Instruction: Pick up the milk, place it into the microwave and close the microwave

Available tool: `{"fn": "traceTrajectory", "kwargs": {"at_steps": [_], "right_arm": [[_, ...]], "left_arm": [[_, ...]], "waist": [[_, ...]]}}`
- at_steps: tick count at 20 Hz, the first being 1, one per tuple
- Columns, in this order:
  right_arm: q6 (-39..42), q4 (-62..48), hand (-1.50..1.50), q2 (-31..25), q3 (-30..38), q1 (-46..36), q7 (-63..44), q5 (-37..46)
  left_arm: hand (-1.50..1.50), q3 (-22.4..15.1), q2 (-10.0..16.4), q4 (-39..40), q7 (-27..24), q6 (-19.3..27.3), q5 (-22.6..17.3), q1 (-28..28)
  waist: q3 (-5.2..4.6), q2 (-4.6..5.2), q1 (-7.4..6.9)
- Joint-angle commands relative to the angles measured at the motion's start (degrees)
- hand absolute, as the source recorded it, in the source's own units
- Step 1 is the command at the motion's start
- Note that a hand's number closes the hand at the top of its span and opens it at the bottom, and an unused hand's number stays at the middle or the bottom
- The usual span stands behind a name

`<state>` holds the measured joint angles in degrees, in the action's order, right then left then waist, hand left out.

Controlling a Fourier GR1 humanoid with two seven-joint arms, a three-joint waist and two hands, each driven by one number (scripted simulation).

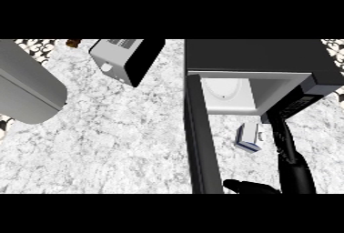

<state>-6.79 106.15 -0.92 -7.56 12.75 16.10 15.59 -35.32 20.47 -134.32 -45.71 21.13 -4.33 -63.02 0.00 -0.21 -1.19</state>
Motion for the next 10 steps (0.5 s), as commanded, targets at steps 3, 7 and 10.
{"fn": "traceTrajectory", "kwargs": {"at_steps": [3, 7, 10], "right_arm": [[0.32, -11.79, -1.5, -1.9, 6.71, -9.07, 3.04, -2.24], [-3.45, -16.25, -1.5, -0.19, 5.7, -10.49, 3.56, 1.63], [-4.37, -24.26, -1.5, -0.83, 9.56, -12.82, 8.35, -0.08]], "left_arm": [[-1.5, 3.5, 3.93, -1.02, -3.51, -1.87, -5.03, -2.26], [-1.5, 2.71, 5.66, 2.1, -9.79, -3.32, -5.45, -6.1], [-1.5, 4.77, 5.85, 2.49, -11.9, -4.13, -7.54, -6.27]], "waist": [[0.02, 0.19, 0.13], [0.01, 0.09, 0.0], [0.03, 0.15, -0.02]]}}
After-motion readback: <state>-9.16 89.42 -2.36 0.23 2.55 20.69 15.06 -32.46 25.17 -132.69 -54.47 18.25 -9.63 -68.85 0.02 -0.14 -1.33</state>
